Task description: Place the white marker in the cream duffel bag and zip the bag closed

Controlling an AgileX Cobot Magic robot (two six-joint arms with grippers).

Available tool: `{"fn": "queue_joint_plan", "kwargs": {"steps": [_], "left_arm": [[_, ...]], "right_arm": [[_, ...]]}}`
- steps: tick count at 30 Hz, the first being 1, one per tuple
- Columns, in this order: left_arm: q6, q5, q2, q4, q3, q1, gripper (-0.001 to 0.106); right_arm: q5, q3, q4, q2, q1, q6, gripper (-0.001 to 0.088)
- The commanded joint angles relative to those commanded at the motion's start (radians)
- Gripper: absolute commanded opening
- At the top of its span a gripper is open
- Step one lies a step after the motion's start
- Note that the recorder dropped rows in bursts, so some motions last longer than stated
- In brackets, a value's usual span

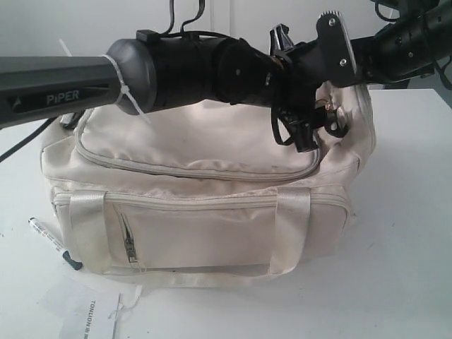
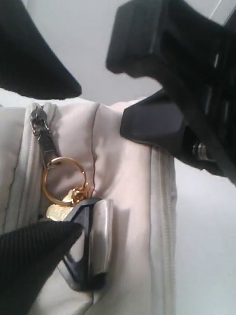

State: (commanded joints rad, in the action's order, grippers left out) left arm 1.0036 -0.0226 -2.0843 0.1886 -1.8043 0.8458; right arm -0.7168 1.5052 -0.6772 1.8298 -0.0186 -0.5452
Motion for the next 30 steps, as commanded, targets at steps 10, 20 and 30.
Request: {"fn": "queue_joint_plan", "kwargs": {"steps": [10,20,30], "left_arm": [[-0.043,0.023,-0.04,0.002,-0.012,0.0,0.071],[-0.043,-0.042,-0.101,0.015,-0.119,-0.001,0.063],[-0.038,-0.116,-0.127,-0.005,-0.13,-0.003,0.018]], "right_arm": [[0.003,0.0,0.0,0.0,0.0,0.0,0.0],[0.003,0.0,0.0,0.0,0.0,0.0,0.0],[0.007,0.0,0.0,0.0,0.0,0.0,0.0]]}}
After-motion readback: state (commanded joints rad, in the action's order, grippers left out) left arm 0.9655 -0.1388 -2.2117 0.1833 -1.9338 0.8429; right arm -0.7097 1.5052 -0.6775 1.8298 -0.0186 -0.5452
